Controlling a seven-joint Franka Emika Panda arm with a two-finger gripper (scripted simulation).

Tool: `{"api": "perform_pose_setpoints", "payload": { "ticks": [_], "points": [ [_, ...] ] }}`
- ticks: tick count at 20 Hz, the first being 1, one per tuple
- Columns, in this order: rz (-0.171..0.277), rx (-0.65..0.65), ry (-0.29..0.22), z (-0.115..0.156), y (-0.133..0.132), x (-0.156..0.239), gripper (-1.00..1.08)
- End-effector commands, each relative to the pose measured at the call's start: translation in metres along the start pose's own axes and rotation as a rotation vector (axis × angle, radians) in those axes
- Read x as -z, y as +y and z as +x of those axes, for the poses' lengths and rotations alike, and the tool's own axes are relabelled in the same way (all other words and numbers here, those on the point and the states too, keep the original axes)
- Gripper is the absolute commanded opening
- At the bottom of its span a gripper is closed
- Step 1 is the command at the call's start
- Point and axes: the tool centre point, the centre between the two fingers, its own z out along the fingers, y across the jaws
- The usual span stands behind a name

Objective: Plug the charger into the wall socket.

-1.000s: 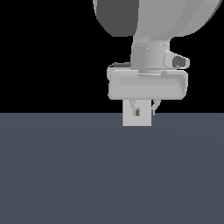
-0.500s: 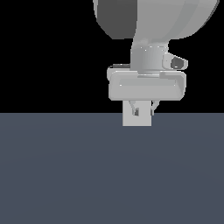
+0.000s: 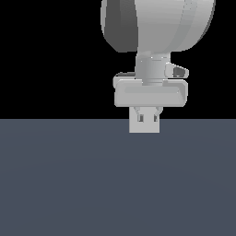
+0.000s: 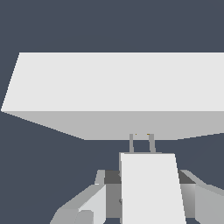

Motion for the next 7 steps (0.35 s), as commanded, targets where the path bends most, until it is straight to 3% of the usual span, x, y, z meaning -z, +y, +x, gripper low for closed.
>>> {"api": "perform_pose_setpoints", "payload": {
  "ticks": [1,7],
  "points": [
    [0.000,0.000,0.000,0.0065,0.0001,-0.0021,-1.00],
    [0.000,0.001,0.000,0.0119,0.0001,-0.0038,-1.00]
  ]
}}
